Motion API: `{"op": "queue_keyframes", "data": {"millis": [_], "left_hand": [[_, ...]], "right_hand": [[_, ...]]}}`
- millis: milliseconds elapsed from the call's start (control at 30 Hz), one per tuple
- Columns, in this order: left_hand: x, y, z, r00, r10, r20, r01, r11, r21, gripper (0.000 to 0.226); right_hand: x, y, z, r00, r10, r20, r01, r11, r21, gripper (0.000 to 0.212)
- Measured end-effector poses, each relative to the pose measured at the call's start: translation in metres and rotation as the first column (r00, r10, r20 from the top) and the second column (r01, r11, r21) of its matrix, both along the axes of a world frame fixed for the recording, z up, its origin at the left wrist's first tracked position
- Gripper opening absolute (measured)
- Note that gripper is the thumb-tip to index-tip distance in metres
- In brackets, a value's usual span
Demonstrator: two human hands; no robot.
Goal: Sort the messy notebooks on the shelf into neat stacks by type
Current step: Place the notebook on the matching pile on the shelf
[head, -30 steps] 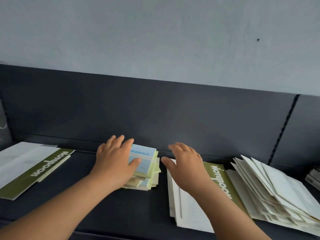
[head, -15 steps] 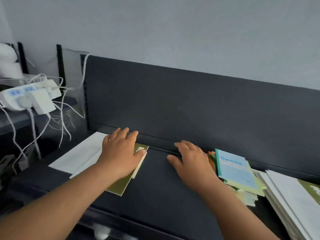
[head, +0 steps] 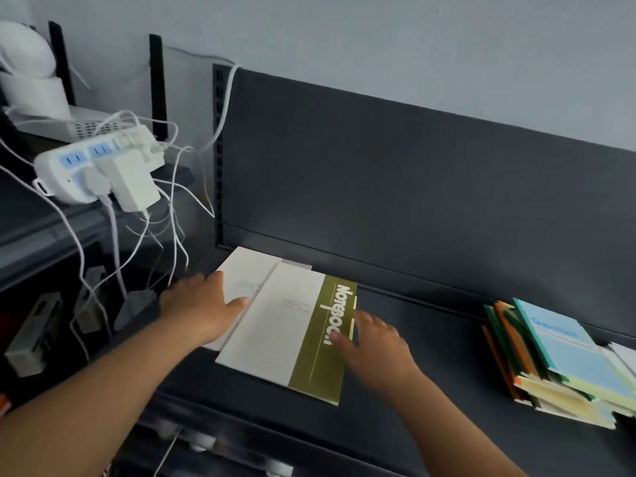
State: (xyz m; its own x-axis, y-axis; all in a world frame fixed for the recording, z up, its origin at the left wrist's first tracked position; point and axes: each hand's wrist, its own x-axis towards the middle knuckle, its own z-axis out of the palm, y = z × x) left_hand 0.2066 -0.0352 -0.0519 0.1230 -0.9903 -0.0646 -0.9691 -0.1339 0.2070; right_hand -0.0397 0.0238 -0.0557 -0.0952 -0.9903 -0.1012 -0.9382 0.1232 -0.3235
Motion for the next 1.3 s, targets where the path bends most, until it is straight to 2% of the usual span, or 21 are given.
{"op": "queue_keyframes", "data": {"millis": [233,400,533,633,667,733,767,833,867,900,967,1033,1100,1300], "left_hand": [[-0.001,-0.012,-0.017,0.997,0.081,0.007,-0.081,0.984,0.157,0.093],[-0.005,-0.015,-0.025,0.996,0.077,-0.050,-0.070,0.987,0.142,0.095],[0.004,-0.018,-0.025,0.959,0.124,-0.254,-0.126,0.992,0.010,0.089],[0.015,-0.024,-0.019,0.815,0.211,-0.540,-0.249,0.968,0.002,0.078],[0.019,-0.026,-0.017,0.754,0.245,-0.610,-0.282,0.959,0.037,0.064],[0.028,-0.028,-0.017,0.662,0.279,-0.696,-0.306,0.948,0.089,0.023],[0.032,-0.029,-0.018,0.644,0.275,-0.714,-0.302,0.949,0.093,0.011],[0.036,-0.030,-0.018,0.622,0.259,-0.739,-0.283,0.954,0.097,0.014],[0.036,-0.029,-0.018,0.611,0.249,-0.752,-0.274,0.957,0.095,0.015],[0.036,-0.029,-0.017,0.609,0.243,-0.755,-0.263,0.960,0.097,0.013],[0.036,-0.027,-0.017,0.620,0.239,-0.747,-0.240,0.965,0.109,0.009],[0.037,-0.027,-0.017,0.628,0.233,-0.743,-0.225,0.968,0.114,0.007],[0.040,-0.026,-0.016,0.622,0.231,-0.748,-0.228,0.968,0.109,0.007],[0.047,-0.024,-0.011,0.596,0.244,-0.765,-0.298,0.952,0.072,0.006]], "right_hand": [[0.018,-0.014,-0.014,0.998,-0.051,-0.042,0.055,0.993,0.109,0.078],[0.028,-0.018,-0.021,0.996,-0.072,-0.044,0.077,0.989,0.124,0.081],[0.037,-0.020,-0.021,0.992,-0.127,0.000,0.126,0.987,0.096,0.083],[0.037,-0.022,-0.018,0.970,-0.198,0.142,0.200,0.980,0.003,0.079],[0.035,-0.023,-0.017,0.951,-0.222,0.213,0.234,0.972,-0.033,0.077],[0.031,-0.027,-0.011,0.881,-0.277,0.382,0.327,0.943,-0.069,0.076],[0.028,-0.029,-0.010,0.815,-0.318,0.485,0.387,0.921,-0.046,0.079],[0.024,-0.032,-0.007,0.584,-0.408,0.702,0.474,0.873,0.114,0.084],[0.022,-0.034,-0.006,0.453,-0.446,0.772,0.476,0.853,0.213,0.080],[0.020,-0.035,-0.005,0.386,-0.464,0.797,0.452,0.849,0.275,0.068],[0.019,-0.036,-0.005,0.416,-0.465,0.782,0.387,0.868,0.310,0.034],[0.014,-0.037,-0.005,0.404,-0.461,0.790,0.379,0.871,0.314,0.019],[0.006,-0.037,-0.002,0.329,-0.461,0.824,0.382,0.863,0.330,0.016],[-0.028,-0.028,0.012,0.024,-0.410,0.912,0.350,0.858,0.377,0.010]]}}
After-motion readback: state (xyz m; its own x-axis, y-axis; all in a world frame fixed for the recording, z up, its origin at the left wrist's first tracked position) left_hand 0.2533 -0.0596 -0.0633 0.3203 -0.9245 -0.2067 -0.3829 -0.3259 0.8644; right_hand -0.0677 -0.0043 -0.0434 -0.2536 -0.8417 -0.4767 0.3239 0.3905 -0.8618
